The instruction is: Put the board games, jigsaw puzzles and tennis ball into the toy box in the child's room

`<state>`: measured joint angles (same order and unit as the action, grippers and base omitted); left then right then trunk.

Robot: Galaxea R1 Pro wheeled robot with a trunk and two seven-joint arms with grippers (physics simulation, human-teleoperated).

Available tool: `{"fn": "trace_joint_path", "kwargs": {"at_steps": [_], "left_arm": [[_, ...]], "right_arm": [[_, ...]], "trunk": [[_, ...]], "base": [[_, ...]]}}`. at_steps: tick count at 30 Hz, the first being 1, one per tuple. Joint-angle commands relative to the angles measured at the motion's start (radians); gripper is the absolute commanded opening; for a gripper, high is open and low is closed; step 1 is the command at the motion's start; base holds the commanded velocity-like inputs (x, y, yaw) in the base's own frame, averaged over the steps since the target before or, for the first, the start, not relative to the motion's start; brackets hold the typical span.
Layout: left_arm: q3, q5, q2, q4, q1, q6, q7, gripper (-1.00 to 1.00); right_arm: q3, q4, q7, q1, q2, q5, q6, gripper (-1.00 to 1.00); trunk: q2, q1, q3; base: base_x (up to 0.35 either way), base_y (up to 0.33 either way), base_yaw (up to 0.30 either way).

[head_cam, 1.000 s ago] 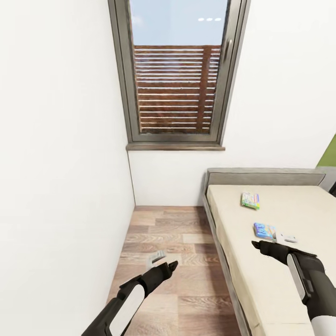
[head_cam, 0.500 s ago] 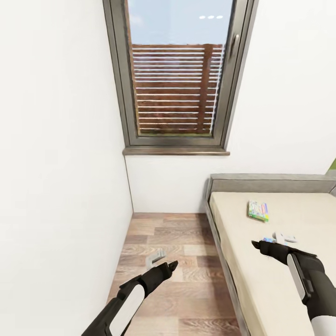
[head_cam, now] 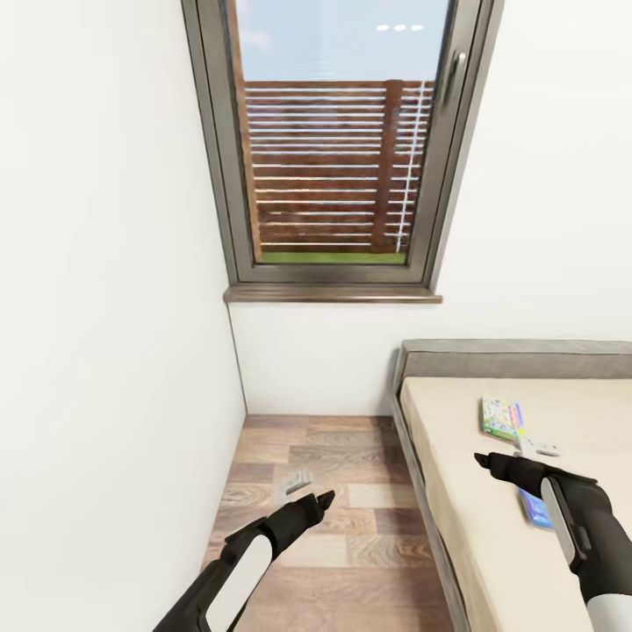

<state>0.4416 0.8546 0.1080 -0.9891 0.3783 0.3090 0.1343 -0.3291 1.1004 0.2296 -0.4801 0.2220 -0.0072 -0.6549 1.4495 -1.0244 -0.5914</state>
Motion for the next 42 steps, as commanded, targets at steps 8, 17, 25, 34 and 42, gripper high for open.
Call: {"fn": "trace_joint_path", "kwargs": {"at_steps": [8,17,25,34,42], "left_arm": [[0.002,0.011,0.000,-0.002,0.001,0.002,0.010,1.00],[0.002,0.010,-0.001,-0.002,0.001,0.002,0.010,1.00],[0.002,0.009,-0.001,-0.002,0.001,0.001,0.010,1.00],[0.002,0.010,-0.001,-0.003,0.001,0.001,0.010,1.00],[0.002,0.010,-0.001,-0.004,0.001,0.001,0.009,1.00]], "right_arm": [[-0.002,0.001,0.005,0.001,0.001,0.000,-0.001,1.00],[-0.003,0.001,0.006,0.001,0.003,0.000,0.002,1.00],[-0.003,0.001,0.007,0.001,0.003,0.000,0.003,1.00],[-0.004,0.001,0.015,0.001,0.004,0.000,0.003,1.00],[-0.004,0.001,0.019,0.001,0.004,0.000,0.001,1.00]], "trunk": [[0.000,-0.001,-0.001],[0.000,-0.001,-0.001],[0.000,-0.001,-0.001],[0.000,-0.001,-0.001],[0.000,-0.001,-0.001]], "base": [[0.334,0.000,0.000],[0.334,0.000,0.000],[0.291,0.000,0.000],[0.113,0.000,0.000],[0.036,0.000,0.000]]}}
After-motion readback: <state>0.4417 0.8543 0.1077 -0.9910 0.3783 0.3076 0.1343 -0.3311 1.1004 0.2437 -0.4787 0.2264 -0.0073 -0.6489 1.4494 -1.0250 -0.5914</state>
